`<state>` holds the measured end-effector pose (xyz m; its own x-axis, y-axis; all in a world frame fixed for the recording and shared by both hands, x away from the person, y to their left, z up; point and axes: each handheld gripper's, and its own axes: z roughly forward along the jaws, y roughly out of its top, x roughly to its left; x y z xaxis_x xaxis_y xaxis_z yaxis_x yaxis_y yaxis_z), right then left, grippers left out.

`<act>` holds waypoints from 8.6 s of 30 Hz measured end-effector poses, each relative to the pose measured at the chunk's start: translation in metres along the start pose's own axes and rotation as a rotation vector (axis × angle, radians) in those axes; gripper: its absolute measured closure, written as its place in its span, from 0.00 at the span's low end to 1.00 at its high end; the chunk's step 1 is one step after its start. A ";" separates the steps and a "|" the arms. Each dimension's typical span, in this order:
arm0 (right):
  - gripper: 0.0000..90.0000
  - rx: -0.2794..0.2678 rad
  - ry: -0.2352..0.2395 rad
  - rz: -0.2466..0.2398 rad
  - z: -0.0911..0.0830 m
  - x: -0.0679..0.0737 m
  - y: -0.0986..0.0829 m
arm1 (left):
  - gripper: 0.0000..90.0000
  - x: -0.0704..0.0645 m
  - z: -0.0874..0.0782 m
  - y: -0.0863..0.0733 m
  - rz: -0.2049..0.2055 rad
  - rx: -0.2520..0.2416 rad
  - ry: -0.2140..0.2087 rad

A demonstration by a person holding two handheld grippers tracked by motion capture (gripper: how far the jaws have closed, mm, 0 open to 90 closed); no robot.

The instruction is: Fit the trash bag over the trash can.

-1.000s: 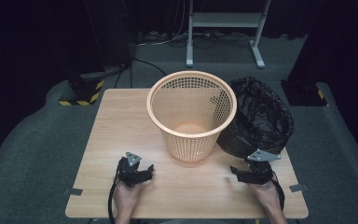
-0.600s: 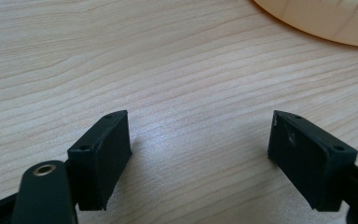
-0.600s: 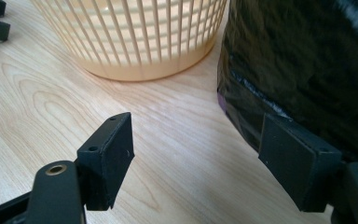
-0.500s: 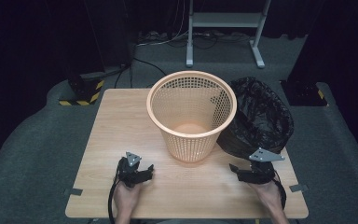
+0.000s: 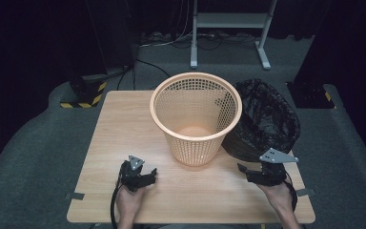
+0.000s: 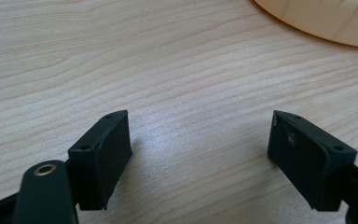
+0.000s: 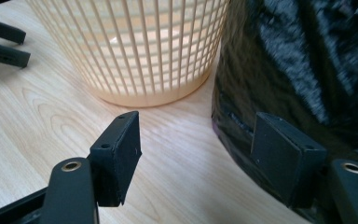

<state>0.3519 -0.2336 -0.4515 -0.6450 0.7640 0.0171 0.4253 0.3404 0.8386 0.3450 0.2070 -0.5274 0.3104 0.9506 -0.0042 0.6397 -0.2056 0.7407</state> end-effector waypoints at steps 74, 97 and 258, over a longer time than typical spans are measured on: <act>0.38 -0.097 -0.095 0.073 -0.030 -0.061 0.069 | 0.24 0.000 0.000 0.000 -0.001 -0.001 0.001; 0.33 -0.043 -0.136 0.083 -0.015 -0.086 0.083 | 0.24 0.000 0.000 0.000 -0.002 -0.002 0.001; 0.98 0.317 -0.134 0.139 0.066 -0.137 0.066 | 0.26 0.000 0.000 0.000 -0.002 -0.003 0.005</act>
<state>0.5105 -0.2793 -0.4345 -0.4872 0.8727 0.0303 0.6926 0.3650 0.6222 0.3449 0.2072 -0.5273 0.3053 0.9522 -0.0026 0.6380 -0.2025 0.7429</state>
